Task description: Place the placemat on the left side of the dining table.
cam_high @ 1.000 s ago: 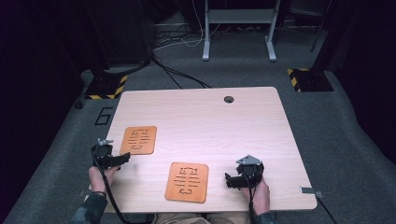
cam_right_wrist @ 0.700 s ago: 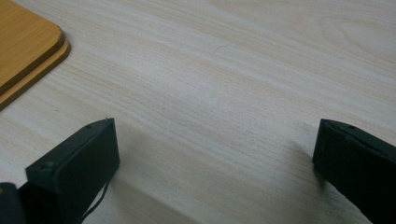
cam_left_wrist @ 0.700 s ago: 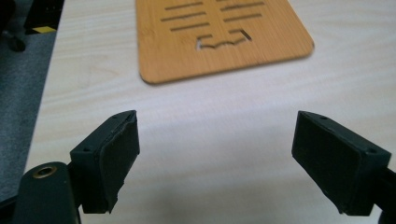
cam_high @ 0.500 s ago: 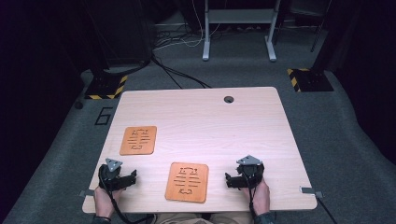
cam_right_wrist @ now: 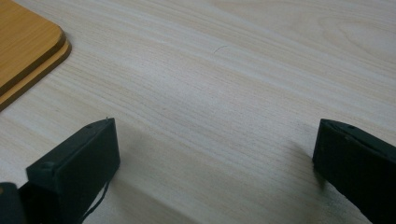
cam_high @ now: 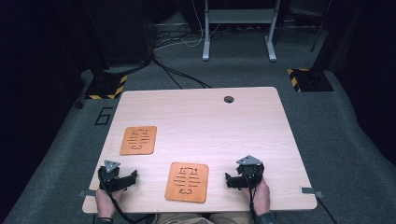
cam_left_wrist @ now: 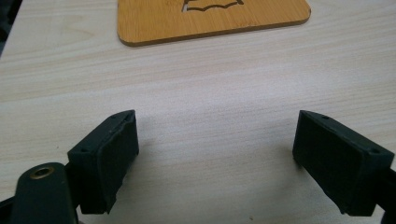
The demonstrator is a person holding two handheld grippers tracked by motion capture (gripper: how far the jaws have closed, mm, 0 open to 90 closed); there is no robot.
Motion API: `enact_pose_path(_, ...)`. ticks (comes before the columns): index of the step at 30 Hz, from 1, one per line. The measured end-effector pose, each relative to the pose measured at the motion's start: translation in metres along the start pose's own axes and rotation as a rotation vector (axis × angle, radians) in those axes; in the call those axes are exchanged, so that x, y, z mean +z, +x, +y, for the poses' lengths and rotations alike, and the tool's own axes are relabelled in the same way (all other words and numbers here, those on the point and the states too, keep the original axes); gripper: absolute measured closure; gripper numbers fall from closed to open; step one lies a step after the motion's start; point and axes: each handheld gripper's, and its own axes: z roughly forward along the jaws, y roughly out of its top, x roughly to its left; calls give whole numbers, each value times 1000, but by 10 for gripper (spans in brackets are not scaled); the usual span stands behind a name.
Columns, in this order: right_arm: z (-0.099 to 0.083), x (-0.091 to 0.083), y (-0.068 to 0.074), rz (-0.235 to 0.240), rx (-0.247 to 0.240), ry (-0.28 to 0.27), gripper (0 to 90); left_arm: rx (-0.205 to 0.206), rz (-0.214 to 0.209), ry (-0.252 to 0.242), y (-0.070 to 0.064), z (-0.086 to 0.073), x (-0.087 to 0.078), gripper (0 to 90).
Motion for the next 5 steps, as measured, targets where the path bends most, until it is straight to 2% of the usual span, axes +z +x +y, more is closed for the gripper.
enact_pose_path(5,0,0,0,-4,1,-1,0,-1,0,1,0,0,0,139)
